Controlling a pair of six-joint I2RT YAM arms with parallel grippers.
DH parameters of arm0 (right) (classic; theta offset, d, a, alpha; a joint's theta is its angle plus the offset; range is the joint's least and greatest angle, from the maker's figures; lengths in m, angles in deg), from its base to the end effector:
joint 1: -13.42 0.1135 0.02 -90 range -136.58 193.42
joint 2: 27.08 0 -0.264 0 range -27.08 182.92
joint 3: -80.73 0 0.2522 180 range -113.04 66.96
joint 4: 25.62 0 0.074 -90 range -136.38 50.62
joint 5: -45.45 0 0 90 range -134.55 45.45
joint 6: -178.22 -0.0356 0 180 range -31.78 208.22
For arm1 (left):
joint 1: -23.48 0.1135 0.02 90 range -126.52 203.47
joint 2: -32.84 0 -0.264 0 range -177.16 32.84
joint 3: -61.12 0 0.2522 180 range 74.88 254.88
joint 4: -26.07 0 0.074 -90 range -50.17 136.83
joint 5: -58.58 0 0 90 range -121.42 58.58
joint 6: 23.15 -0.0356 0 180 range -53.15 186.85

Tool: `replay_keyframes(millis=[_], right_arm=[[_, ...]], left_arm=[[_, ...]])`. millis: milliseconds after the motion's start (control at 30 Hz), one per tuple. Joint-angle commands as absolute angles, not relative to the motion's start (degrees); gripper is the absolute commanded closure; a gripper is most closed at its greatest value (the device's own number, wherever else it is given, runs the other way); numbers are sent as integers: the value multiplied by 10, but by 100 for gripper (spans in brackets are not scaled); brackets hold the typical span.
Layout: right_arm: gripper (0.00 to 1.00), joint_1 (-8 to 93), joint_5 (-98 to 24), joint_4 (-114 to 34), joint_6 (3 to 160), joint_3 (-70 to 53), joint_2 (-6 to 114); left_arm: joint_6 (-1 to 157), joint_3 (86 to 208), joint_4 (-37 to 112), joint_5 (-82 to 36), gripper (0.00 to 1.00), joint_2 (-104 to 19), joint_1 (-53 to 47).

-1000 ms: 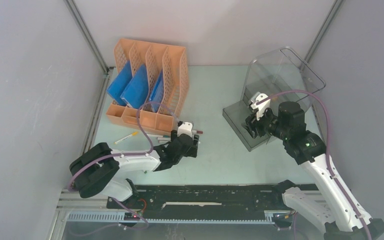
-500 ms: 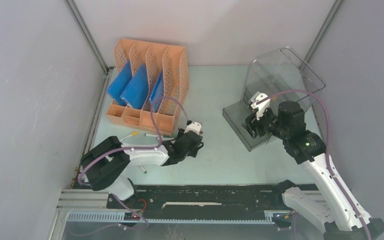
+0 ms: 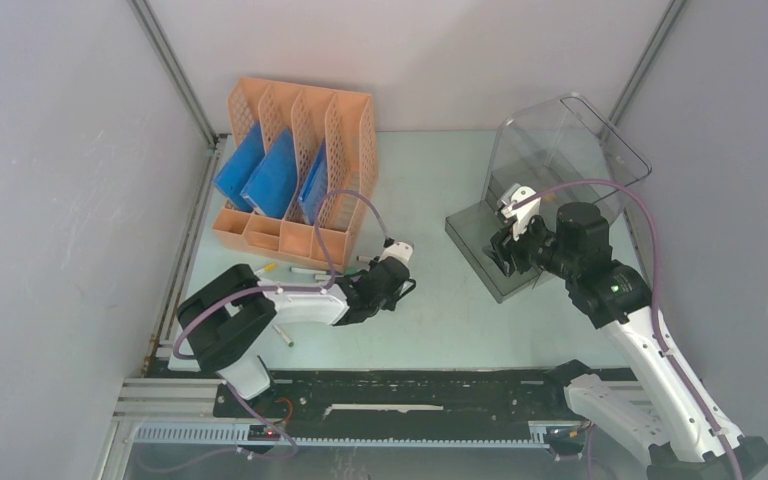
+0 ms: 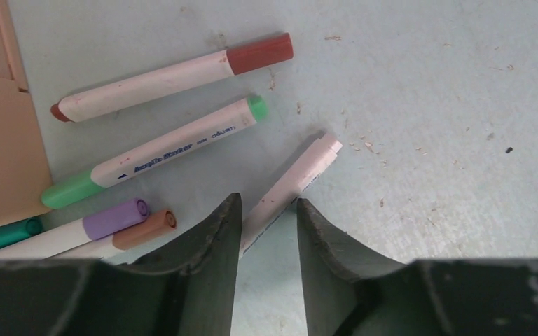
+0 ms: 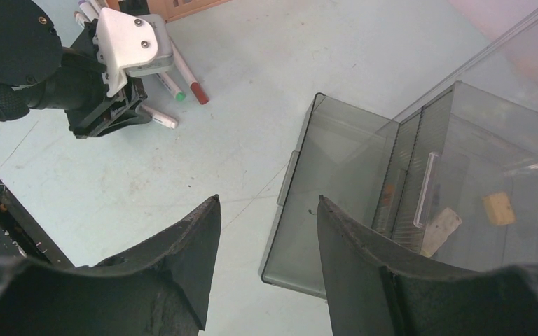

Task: Organize the desk
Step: Pick up the stationery from the center of the board.

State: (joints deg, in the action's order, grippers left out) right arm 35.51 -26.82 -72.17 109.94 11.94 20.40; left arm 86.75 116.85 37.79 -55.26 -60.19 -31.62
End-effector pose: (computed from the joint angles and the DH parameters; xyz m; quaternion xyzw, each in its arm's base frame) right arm 0.1573 0.0755 0.3537 -0.3879 0.7434 0.1319 0.5287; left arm 0.1860 -0.2415 0.1439 0.2082 0.8955 -0.0550 0.3895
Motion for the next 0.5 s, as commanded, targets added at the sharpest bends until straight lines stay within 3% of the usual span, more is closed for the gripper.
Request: replay_keyframes(millis=[0,467], right_arm=[[40,352,-261,-712,1102,121,205],[40,352,-258,-713,1102,122,205]], left_arm=[[866,1175,395,-515,62,-620,-314],[873,1153,344,-406,93,-614,-314]])
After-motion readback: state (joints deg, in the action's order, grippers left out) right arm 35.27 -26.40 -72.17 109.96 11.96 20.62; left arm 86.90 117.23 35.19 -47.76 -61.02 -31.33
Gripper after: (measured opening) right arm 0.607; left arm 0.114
